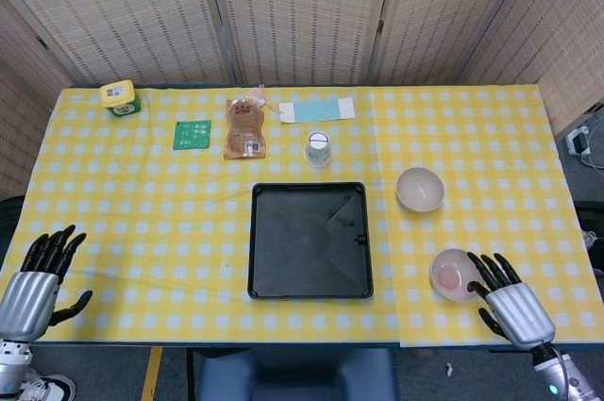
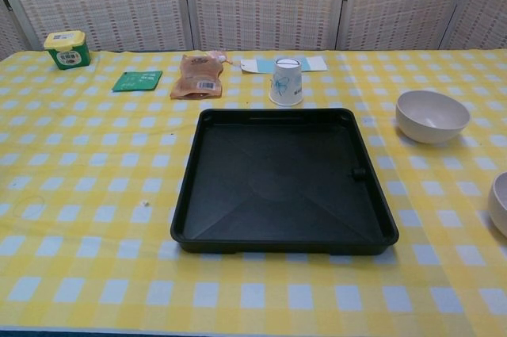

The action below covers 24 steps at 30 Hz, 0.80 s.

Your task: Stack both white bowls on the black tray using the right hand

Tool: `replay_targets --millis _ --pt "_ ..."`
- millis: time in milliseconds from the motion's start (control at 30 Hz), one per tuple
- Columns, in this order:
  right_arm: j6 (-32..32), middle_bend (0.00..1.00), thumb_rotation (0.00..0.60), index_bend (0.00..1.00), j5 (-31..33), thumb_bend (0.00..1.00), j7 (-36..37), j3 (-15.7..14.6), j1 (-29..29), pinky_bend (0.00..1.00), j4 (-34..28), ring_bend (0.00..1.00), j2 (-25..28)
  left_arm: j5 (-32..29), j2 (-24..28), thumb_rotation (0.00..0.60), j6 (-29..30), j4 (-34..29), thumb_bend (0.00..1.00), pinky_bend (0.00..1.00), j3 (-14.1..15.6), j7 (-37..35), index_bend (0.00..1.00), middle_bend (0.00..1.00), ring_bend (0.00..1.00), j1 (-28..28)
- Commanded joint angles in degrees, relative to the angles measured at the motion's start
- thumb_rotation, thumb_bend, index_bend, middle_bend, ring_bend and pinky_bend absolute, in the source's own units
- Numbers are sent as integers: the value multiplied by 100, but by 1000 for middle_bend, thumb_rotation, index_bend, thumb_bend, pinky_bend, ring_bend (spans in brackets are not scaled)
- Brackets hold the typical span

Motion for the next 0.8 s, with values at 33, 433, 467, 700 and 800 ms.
replay_targets --millis 33,433,467,700,800 --pt "-190 0 600 402 111 424 -82 9 77 0 20 0 -62 -11 6 600 -16 1 300 0 -2 8 0 0 0 -8" --pt "-596 0 600 474 330 424 -193 61 271 0 201 0 -281 -35 -38 600 -63 -15 301 0 -3 60 0 0 0 -28" --pt "-605 0 600 490 339 425 -193 70 286 0 218 0 -303 -24 -48 600 -51 4 302 0 -7 42 0 0 0 -30" --pt "-648 0 600 545 390 424 -238 114 362 0 330 0 -422 -92 -44 600 -92 3 305 0 -18 67 0 0 0 -33" --pt "-657 0 600 568 420 425 -262 123 375 0 330 0 -440 -92 -43 600 -88 -2 305 0 -19 75 0 0 0 -33"
